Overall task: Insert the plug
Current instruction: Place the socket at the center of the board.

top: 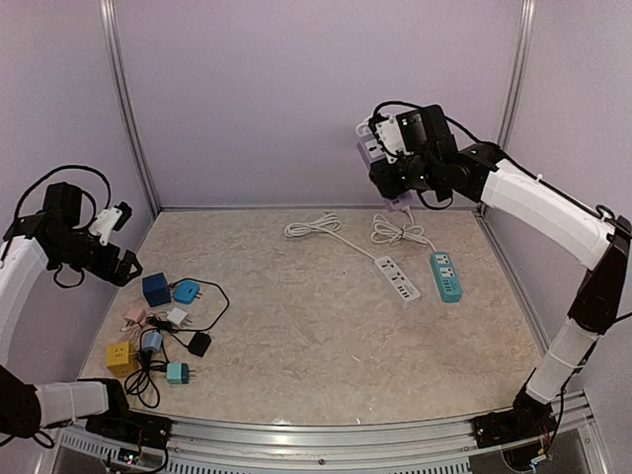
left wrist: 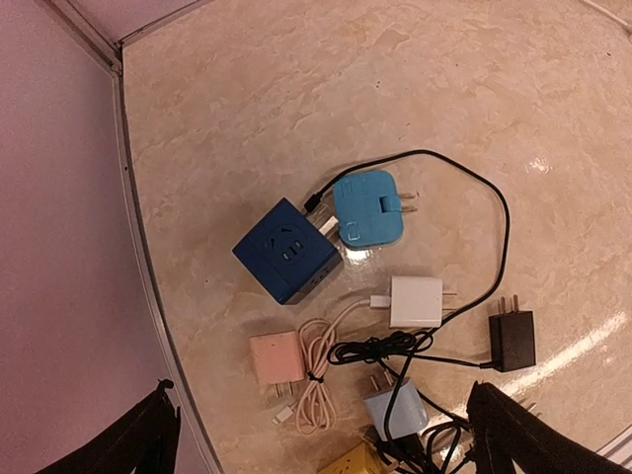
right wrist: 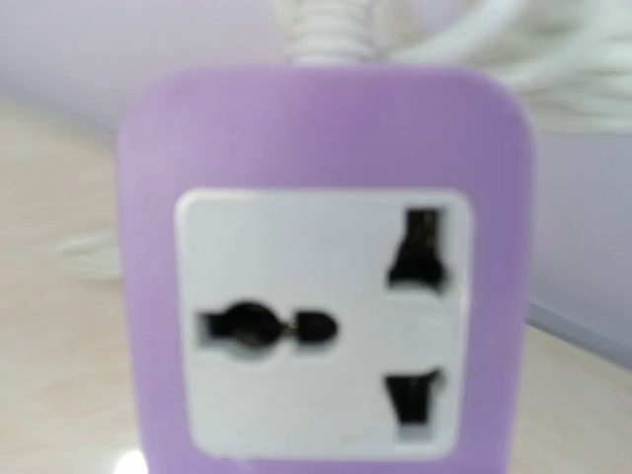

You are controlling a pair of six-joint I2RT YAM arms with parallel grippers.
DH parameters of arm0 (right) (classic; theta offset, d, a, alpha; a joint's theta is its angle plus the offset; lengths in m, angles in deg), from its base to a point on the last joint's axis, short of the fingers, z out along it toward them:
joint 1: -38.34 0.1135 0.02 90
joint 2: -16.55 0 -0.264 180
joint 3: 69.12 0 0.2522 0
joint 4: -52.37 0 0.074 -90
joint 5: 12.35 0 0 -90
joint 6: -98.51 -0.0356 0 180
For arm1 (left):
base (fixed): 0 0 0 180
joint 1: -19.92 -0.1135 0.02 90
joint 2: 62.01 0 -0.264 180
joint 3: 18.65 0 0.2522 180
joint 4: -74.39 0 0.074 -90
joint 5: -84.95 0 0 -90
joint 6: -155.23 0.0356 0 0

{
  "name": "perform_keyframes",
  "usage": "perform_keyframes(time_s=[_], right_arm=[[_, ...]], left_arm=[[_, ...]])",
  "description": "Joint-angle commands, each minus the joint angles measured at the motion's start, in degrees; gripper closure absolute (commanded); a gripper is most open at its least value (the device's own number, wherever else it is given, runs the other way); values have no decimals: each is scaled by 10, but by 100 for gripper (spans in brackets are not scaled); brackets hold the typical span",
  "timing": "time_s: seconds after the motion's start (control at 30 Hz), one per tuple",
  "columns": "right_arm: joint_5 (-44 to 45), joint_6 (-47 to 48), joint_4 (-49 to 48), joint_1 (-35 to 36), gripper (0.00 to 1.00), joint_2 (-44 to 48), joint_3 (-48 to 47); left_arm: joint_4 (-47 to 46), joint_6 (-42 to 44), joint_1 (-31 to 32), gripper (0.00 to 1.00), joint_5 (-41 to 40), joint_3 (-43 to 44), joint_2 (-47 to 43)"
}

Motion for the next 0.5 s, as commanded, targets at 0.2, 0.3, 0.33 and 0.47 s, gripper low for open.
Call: perform_keyframes(time_s=[0.2,0.3,0.33,0.47], right_arm=[[-358,284,-1,202,100,-93,52],[-394,323,18,228,100,-124,79],[-402,326,25,233,100,-139,87],[-408,324,39,236,100,-174,126]], left_arm=[[20,18,-33,1,25,10,0],[21,28,-35,1,32,7,0],[24,34,-35,1,35,5,1],[30,62,-35,1,43,-8,0]])
